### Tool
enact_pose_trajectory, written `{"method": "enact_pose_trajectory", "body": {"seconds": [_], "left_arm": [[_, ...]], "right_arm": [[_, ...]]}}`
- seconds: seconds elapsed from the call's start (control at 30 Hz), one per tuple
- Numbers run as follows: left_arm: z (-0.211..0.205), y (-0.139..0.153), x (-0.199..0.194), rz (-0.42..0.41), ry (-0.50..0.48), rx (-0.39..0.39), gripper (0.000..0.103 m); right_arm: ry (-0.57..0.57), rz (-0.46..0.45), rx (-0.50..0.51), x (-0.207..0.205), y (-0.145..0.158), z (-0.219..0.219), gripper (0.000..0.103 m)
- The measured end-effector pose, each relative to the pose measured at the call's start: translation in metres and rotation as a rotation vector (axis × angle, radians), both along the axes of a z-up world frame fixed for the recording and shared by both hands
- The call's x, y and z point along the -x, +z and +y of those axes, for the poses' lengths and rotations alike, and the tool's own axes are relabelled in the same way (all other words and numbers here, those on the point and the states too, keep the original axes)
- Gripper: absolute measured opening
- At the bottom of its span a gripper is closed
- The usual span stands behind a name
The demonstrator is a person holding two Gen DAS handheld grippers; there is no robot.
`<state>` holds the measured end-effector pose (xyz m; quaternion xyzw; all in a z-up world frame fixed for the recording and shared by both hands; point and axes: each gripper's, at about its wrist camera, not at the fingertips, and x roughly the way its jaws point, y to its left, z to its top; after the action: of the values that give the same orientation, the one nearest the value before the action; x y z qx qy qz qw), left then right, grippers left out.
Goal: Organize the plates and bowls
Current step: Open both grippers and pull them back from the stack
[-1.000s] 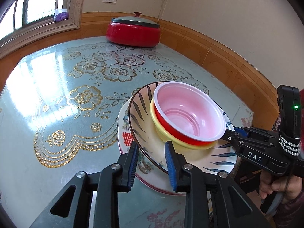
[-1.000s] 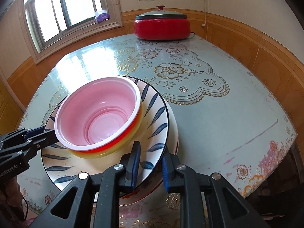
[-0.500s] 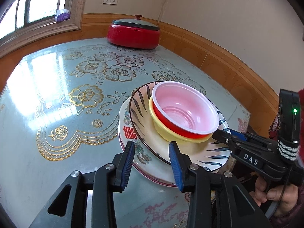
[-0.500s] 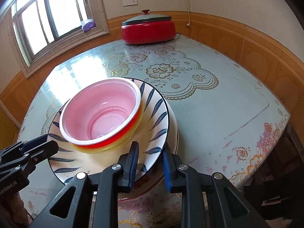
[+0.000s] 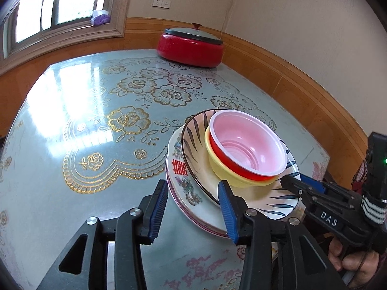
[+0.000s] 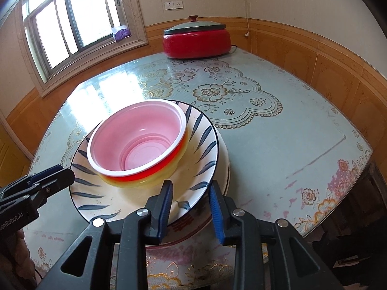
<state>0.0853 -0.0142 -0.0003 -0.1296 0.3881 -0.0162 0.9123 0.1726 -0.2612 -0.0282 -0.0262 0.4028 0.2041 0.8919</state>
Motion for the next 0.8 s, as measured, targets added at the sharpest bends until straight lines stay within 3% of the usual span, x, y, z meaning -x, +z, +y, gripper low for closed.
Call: {"method": "enact_pose_trajectory", "body": {"seconds": [0.37,0.5,0.7,0.8], "left_arm": [[0.007,0.000,0.038,-0.021,0.127,0.000,0.070],[0.003,-0.002,0.050,-0.026,0.147,-0.031,0.078],[-0.015,-0.006,0.066,-0.059,0.175,-0.125,0.098],[-0.022,-0.008,0.071,-0.088,0.164,-0.164,0.103]], "right_arm": [[0.007,-0.105,-0.007,0.039,0.010,-0.015,0.038],[0.012,-0.108,-0.015,0.047,0.008,-0.021,0.039],[-0.058,-0.133,0.020,0.060,0.003,-0.024,0.041],[-0.105,-0.159,0.041,0.070,0.005,-0.023,0.057]]}}
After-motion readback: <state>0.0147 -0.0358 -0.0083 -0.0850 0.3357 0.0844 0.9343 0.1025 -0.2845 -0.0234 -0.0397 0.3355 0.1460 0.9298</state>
